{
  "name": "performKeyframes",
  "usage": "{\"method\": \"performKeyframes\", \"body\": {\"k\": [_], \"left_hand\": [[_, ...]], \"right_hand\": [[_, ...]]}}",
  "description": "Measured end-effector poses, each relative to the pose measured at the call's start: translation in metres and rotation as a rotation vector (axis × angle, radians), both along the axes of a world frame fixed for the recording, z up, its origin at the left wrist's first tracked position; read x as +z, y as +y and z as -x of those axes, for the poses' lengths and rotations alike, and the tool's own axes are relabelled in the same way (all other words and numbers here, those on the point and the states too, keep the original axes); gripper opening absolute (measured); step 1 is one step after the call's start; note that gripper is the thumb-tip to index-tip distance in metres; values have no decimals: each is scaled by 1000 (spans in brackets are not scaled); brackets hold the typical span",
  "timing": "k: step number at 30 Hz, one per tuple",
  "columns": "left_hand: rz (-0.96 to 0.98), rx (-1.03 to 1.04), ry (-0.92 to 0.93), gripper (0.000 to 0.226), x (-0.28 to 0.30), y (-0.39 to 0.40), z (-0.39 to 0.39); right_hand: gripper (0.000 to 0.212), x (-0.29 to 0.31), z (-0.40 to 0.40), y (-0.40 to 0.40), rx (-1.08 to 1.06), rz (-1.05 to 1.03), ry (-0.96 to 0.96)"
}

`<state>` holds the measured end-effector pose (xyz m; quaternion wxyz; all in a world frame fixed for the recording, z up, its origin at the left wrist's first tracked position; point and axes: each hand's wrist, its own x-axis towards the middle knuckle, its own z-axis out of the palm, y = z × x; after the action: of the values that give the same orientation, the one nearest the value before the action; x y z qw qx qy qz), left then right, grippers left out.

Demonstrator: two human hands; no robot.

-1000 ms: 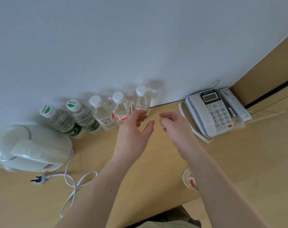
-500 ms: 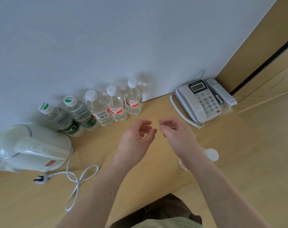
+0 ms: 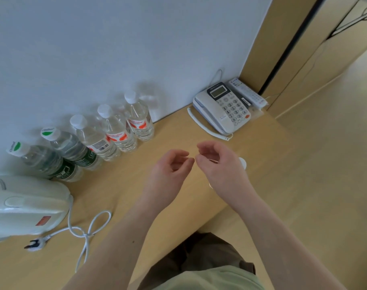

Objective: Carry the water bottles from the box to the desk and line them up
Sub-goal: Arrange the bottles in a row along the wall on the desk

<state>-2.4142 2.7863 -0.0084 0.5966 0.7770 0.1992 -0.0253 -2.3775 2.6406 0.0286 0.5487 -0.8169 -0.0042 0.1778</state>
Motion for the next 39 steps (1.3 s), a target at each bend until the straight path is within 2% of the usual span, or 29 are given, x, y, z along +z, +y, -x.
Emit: {"method": "performKeyframes", "body": {"k": [15,20,24,30,34,39], "left_hand": [[14,-137,-66,10,3,-32,-9],[24,-141,-76,10,3,-37,-14],[6,-162,-82,10,2,-41,-18],[-9,-172,-81,11,-1,-42,-20],[-12,-153,-76,12,-3,-37,-20],[-4,-116,-58,12,-5,-28,-21]], "right_hand": [[26,1,13,-61,-207,-213,-105],[31,-6,13,-72,-260,-116,-157],[38,-19,14,-78,-228,-60,-99],[65,-46,13,-79,-143,4,85],[79,-61,10,-73,-88,50,74],[71,-74,4,-64,-120,136,5]]}}
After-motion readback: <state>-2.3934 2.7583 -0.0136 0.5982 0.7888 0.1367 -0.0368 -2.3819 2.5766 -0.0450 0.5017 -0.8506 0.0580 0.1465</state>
